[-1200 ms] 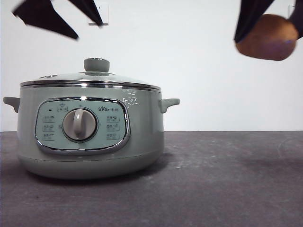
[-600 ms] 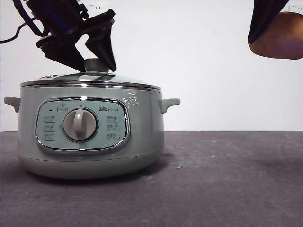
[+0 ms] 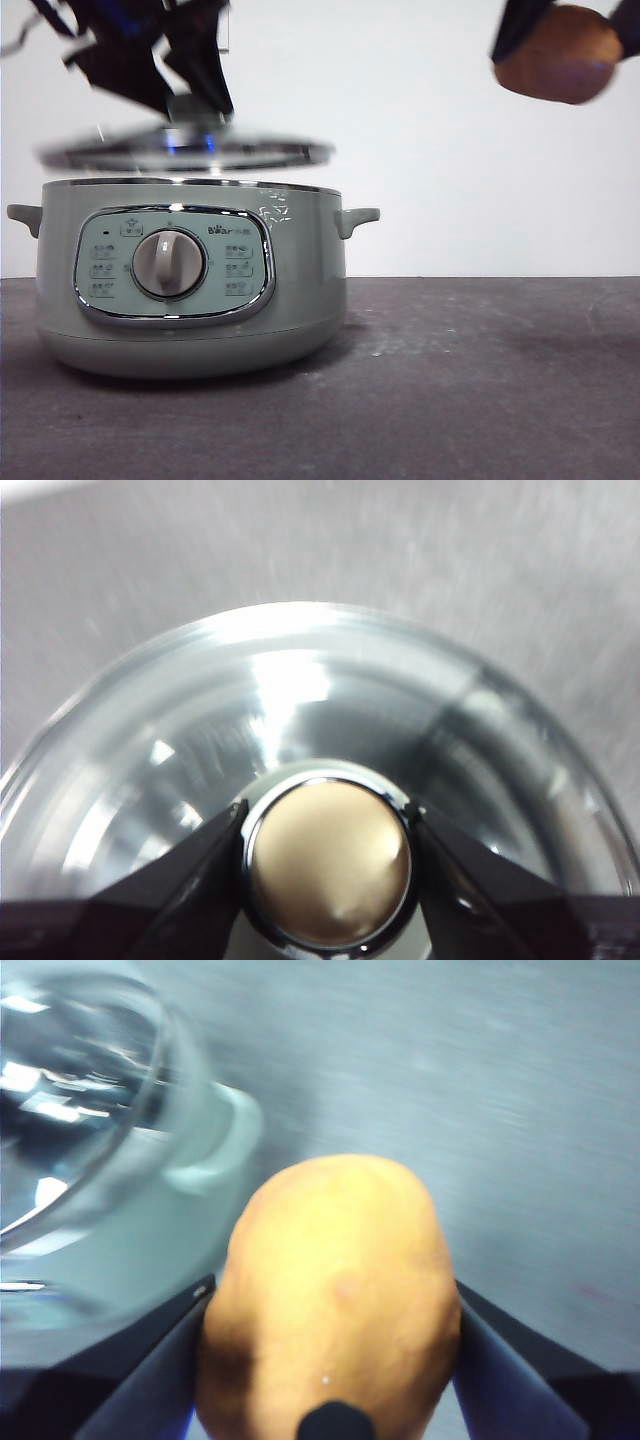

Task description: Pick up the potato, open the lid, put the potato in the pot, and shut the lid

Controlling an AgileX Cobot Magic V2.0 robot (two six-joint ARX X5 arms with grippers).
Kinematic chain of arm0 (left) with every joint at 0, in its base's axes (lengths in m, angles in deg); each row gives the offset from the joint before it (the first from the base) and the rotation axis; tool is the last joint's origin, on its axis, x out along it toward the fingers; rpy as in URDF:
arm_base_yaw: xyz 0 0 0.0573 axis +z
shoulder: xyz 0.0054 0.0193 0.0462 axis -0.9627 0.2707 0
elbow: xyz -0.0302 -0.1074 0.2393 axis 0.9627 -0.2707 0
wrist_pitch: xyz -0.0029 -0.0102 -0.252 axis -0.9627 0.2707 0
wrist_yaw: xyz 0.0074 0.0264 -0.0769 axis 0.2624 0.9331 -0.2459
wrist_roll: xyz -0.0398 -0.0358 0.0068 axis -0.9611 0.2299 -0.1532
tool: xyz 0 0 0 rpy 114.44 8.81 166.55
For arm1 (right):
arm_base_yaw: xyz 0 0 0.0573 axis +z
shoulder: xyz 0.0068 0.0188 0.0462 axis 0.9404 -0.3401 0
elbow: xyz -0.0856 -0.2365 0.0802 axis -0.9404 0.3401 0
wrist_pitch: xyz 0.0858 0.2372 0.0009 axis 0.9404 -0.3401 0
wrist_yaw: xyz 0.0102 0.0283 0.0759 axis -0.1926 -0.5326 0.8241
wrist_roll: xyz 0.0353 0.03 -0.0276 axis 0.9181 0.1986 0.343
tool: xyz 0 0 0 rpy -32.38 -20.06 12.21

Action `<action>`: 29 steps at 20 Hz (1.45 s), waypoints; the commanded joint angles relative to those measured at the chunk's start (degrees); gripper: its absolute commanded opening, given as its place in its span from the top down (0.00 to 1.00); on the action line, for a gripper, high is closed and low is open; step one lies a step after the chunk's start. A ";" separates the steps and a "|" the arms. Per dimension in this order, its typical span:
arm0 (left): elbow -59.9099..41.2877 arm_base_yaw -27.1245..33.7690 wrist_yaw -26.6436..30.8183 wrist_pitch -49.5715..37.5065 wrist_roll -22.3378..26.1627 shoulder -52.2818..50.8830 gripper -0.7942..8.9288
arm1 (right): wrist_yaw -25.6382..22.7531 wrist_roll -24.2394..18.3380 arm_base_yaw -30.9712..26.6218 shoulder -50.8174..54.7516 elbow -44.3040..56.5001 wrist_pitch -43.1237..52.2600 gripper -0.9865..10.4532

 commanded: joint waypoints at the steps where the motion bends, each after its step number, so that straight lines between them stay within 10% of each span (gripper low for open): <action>1: 3.34 -0.02 0.17 -1.99 0.28 -5.64 0.93 | 6.80 -0.28 0.09 -0.66 -0.09 4.50 0.92; 11: 4.70 0.00 11.43 8.81 0.72 -30.32 0.93 | 16.26 -4.31 5.99 -24.79 -20.65 6.84 0.92; 21: 4.70 0.00 15.54 18.08 0.02 -42.36 0.93 | 11.15 -14.80 11.34 -58.47 -49.81 -0.79 0.92; 29: 4.70 0.00 15.54 19.28 0.04 -42.27 0.93 | 9.70 -17.27 12.52 -68.63 -51.52 -1.55 0.91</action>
